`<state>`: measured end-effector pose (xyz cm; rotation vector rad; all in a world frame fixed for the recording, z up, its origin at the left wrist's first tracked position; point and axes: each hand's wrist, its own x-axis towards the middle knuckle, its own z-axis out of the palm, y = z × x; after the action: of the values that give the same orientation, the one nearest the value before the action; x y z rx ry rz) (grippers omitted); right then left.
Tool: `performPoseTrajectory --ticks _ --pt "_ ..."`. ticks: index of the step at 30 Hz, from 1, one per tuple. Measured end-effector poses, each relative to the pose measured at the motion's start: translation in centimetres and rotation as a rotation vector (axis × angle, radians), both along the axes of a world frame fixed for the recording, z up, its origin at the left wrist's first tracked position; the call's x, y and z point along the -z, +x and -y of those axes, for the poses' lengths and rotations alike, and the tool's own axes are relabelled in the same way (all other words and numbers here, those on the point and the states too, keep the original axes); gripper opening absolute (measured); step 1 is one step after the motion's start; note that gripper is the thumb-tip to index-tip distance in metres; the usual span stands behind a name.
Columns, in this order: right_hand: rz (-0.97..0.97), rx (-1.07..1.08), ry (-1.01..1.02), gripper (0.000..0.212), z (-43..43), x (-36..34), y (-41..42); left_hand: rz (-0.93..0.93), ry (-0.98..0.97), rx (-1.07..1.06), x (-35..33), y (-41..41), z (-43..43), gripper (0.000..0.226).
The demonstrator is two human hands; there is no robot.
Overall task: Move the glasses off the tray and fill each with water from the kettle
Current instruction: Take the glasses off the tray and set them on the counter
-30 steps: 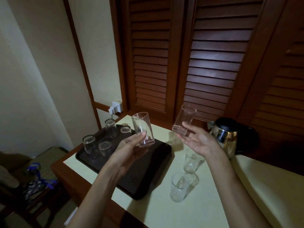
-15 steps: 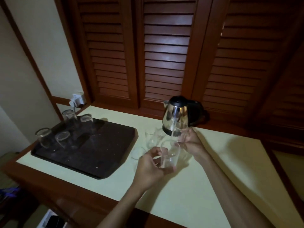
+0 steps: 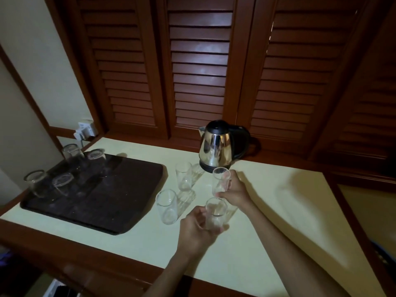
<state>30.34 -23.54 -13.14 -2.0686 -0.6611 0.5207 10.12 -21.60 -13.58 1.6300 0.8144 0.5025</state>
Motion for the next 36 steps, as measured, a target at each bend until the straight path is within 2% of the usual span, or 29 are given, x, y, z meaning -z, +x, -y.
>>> performPoseTrajectory --ticks 2,6,7,9,11,13,17,22,26,29,33,36 --pt "0.008 -0.009 -0.029 0.076 -0.1 0.8 0.4 -0.044 0.065 0.07 -0.4 -0.2 -0.3 0.058" --pt "0.029 -0.05 -0.135 0.091 1.7 -2.7 -0.4 -0.148 0.252 0.189 -2.7 -1.4 -1.4 0.07" --pt "0.081 0.002 -0.152 0.089 2.1 -4.0 -0.7 -0.16 0.255 0.184 -3.8 -1.9 -1.8 0.071" --pt "0.308 0.149 -0.096 0.08 2.6 -6.9 -1.5 -0.137 0.243 0.141 -5.9 -3.3 -3.2 0.072" --pt "0.539 0.176 0.021 0.067 1.3 -9.7 -3.6 -0.102 0.305 0.042 -7.8 -5.0 -5.6 0.058" --pt "0.607 0.054 0.111 0.052 -2.0 -11.6 -6.2 -0.075 0.408 -0.077 -9.6 -6.7 -8.8 0.043" --pt "0.508 -0.344 0.087 0.033 -12.2 -12.6 -11.9 -0.188 0.547 -0.29 -10.8 -10.6 -16.1 0.037" --pt "0.488 -0.635 -0.061 0.046 -25.2 -11.0 -17.4 -0.516 0.809 -0.428 -10.0 -16.2 -25.5 0.034" --pt "0.461 -0.703 -0.131 0.074 -32.2 -9.8 -19.2 -0.83 0.726 -0.367 -9.1 -18.8 -31.5 0.058" --pt "0.429 -0.732 -0.151 0.088 -35.6 -8.8 -20.2 -0.951 0.636 -0.272 -9.3 -19.5 -34.1 0.049" --pt "0.406 -0.755 -0.176 0.088 -38.0 -7.5 -21.8 -1.052 0.603 -0.128 -10.1 -19.5 -35.9 0.04" --pt "0.45 -0.728 -0.178 0.07 -38.7 -7.1 -22.3 -1.059 0.585 -0.081 -10.5 -19.3 -36.9 0.036"
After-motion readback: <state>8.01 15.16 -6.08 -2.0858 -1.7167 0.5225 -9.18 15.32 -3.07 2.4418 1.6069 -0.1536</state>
